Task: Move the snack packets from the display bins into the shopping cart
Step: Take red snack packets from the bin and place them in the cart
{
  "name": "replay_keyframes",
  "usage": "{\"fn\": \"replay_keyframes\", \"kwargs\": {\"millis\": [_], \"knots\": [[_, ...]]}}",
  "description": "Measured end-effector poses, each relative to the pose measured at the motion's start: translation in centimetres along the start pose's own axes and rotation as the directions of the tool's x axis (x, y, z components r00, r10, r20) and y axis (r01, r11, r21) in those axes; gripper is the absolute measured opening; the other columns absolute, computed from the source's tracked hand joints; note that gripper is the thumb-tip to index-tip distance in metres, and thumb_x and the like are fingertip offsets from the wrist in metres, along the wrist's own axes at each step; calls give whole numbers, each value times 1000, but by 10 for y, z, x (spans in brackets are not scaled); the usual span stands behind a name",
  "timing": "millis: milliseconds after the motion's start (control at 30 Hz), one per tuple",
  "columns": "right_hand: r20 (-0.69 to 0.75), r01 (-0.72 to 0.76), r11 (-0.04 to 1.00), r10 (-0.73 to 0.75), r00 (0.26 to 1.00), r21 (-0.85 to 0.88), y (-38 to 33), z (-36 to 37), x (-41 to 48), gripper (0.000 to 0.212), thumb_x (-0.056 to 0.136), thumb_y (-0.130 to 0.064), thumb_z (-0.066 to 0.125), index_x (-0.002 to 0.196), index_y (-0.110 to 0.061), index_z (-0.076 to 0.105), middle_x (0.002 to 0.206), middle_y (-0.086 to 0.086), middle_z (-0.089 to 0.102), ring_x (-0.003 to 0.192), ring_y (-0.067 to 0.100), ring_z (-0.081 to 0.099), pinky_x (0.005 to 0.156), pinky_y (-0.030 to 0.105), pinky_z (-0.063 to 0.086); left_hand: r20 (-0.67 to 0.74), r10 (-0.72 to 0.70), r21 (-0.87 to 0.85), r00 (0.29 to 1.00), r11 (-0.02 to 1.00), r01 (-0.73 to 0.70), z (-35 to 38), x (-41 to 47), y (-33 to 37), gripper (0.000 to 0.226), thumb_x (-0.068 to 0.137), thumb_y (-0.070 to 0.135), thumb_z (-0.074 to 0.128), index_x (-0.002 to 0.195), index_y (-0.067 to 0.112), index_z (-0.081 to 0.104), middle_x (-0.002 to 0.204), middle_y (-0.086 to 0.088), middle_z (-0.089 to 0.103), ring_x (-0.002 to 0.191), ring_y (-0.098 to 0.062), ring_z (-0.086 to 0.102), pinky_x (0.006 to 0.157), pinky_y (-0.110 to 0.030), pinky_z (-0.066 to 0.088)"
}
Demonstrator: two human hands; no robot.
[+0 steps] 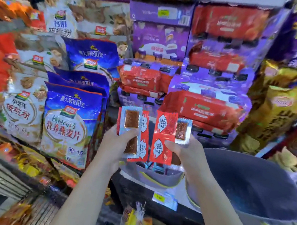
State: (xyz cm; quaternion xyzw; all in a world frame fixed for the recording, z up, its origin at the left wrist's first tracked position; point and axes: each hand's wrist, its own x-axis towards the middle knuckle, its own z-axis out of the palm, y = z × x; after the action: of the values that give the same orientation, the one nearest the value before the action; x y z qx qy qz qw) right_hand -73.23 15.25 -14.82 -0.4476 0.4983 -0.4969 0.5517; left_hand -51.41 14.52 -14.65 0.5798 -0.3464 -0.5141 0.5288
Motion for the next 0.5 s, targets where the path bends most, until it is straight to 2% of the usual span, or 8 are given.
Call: {"fn": "replay_keyframes", "kwargs": {"millis": [67, 133, 200, 267, 300, 367, 400, 500], "knots": [[-38, -23, 998, 21, 999, -61, 6, -1, 10, 26, 86, -14, 81, 96, -37, 77, 91, -9, 80, 85, 14, 78, 72, 32, 62, 29, -36, 23, 999, 999, 36, 4, 21, -5, 14, 86, 25, 84, 96, 34, 81, 94, -4, 83, 79, -23, 81, 60, -35, 62], [-60, -68, 994, 63, 996, -80, 16, 0, 21, 23, 87, -14, 79, 102, -31, 78, 97, -8, 80, 91, 16, 78, 79, 35, 62, 42, -69, 83, 997, 994, 65, 8, 41, -15, 11, 91, 19, 81, 100, 25, 82, 94, -3, 83, 79, -21, 80, 60, -35, 63], [-92, -108, 991, 100, 991, -82, 26, 5, 33, 23, 87, -9, 79, 103, -25, 79, 99, -4, 81, 92, 16, 77, 80, 35, 62, 33, -110, 171, 993, 980, 103, 10, 59, -24, 13, 92, 18, 81, 105, 17, 80, 93, -4, 83, 83, -24, 80, 72, -42, 66], [-131, -158, 984, 146, 980, -84, 34, 13, 44, 22, 86, -4, 79, 99, -21, 78, 92, -2, 81, 76, 10, 76, 63, 24, 59, 47, -165, 246, 985, 958, 148, 12, 75, -32, 14, 90, 17, 82, 103, 14, 81, 92, -5, 83, 87, -28, 79, 85, -46, 65], [-151, -180, 979, 164, 975, -97, 39, 16, 50, 22, 85, -3, 80, 97, -20, 78, 89, -1, 80, 70, 8, 75, 58, 21, 56, 64, -185, 280, 981, 946, 161, 11, 83, -35, 14, 90, 17, 82, 103, 12, 81, 90, -5, 83, 84, -26, 78, 83, -42, 64], [-177, -221, 969, 200, 964, -107, 49, 25, 62, 24, 83, 1, 81, 99, -17, 78, 92, 1, 81, 79, 15, 77, 70, 29, 60, 95, -239, 309, 966, 930, 200, 11, 99, -41, 16, 90, 12, 81, 105, 7, 79, 89, -10, 82, 76, -25, 76, 73, -36, 61], [-186, -245, 964, 224, 957, -101, 55, 28, 68, 25, 82, 2, 82, 99, -16, 78, 93, 2, 81, 84, 18, 77, 76, 33, 61, 113, -275, 297, 955, 926, 231, 11, 106, -44, 18, 91, 8, 80, 108, 3, 77, 93, -16, 81, 77, -28, 76, 74, -40, 62], [-198, -338, 934, 312, 929, -117, 70, 36, 82, 26, 81, 5, 82, 98, -15, 77, 96, 2, 80, 82, 14, 77, 70, 27, 58, 130, -340, 307, 932, 907, 288, 12, 124, -56, 18, 90, -2, 78, 108, -6, 76, 101, -25, 79, 84, -34, 74, 88, -52, 60]]}}
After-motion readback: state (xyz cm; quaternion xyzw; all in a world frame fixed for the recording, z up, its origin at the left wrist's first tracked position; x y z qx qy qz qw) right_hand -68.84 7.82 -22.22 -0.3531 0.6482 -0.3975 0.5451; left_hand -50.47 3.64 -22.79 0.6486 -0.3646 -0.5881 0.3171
